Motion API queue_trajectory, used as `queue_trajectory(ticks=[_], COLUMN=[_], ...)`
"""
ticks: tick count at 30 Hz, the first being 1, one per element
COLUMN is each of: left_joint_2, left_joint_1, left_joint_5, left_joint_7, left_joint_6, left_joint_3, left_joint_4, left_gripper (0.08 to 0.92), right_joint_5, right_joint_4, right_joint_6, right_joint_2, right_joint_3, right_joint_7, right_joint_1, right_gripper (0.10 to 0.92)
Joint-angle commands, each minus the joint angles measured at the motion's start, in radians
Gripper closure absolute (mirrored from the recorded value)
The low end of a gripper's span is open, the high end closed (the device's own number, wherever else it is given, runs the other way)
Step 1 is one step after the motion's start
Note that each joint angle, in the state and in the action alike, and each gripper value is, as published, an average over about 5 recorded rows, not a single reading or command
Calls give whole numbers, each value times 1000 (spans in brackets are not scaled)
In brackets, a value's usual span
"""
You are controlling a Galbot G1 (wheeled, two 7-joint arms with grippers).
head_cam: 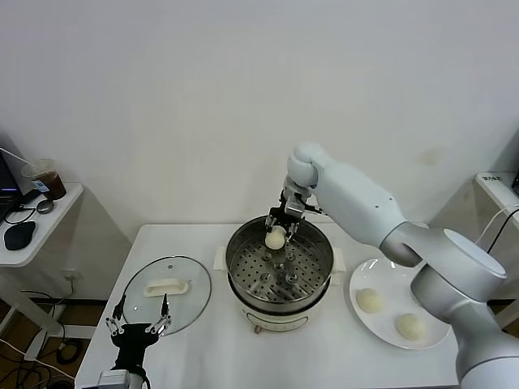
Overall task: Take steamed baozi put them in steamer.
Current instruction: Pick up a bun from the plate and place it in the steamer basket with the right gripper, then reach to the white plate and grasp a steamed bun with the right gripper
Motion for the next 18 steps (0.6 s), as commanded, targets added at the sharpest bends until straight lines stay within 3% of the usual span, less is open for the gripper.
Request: queue_trajectory(ticks=[1, 9, 13, 18], left_joint_2=[0, 1, 1, 2], left_joint_1=[0, 0, 0, 2], left_joint_5=[1, 1, -1, 0], left_joint_7=[0, -1, -1, 0], left_joint_6=[0, 1, 7, 10], left_joint_3=[0, 1, 2, 7], left_joint_4=[1, 7, 5, -1], left_gripper=[177, 177, 177, 177], right_joint_5=[-2, 71, 180, 402], right_joint_4=[-27, 11, 63, 158], right_joint_6=[5, 4, -22, -236], right_joint_2=[10, -20, -80, -217], right_joint_3=[7, 14, 21, -10], right_joint_7=[13, 15, 3, -5], right_joint_1=[-9, 15, 56, 128], right_gripper=[404, 214, 203, 203])
